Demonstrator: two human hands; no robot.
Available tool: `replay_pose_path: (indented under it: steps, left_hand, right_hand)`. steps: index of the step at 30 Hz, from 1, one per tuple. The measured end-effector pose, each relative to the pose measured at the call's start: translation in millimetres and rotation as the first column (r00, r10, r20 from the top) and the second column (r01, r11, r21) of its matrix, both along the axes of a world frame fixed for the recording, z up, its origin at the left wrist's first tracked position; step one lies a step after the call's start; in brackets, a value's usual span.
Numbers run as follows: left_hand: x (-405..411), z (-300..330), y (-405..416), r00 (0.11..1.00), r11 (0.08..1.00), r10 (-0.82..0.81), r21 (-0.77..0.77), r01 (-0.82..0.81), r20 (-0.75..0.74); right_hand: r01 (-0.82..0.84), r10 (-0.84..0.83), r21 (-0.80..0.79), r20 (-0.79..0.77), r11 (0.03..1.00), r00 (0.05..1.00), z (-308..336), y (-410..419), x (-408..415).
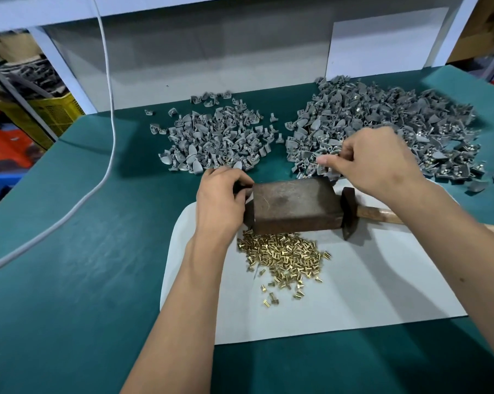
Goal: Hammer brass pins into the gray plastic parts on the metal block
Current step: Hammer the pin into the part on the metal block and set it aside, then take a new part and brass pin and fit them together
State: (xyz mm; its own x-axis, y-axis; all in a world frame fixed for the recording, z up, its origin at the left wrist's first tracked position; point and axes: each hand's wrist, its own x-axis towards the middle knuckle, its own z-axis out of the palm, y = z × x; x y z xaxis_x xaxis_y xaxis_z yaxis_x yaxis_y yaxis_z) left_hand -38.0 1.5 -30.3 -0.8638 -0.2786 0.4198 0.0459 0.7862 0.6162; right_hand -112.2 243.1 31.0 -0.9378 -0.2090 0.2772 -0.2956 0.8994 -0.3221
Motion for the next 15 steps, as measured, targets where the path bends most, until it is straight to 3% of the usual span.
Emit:
replay_pose_path:
  steps: [3, 5, 7, 9, 12, 15]
  left_hand:
    - [0, 0, 1, 0.999, 0.999, 0.033, 0.011, -0.033, 0.015]
    - [0, 1, 2, 0.999, 1.0, 0.031, 0.002, -0.031, 0.028]
    - [0, 0, 2, 0.999, 1.0, 0.022, -0.014, -0.022, 0.037]
    - [0, 1, 1, 0.999, 1.0, 0.016, -0.001, -0.016, 0.042]
    - [-2, 1, -2, 0.999, 0.999, 0.029, 0.021, -0.03, 0.039]
    - [-2, 0, -3, 0.998, 0.997, 0.07, 0.039, -0.07, 0.003]
  right_hand:
    - [-0.092, 0.093, 0.032, -0.026, 0.995, 0.995, 7, -9, 12]
    - [-0.299, 0.3, 0.044, 0.0, 0.953, 0.954, 18, -20, 29]
    - [-0.549, 0.544, 0.015, 0.109, 0.836, 0.832, 30, -36, 51]
    - [-0.736, 0.715, -0.028, 0.263, 0.677, 0.648, 34, -52, 72]
    - [-0.861, 0.766, 0.023, 0.446, 0.508, 0.464, 25, -72, 95]
    - [-0.854, 0.696, 0.102, 0.533, 0.511, 0.48, 14, -79, 106]
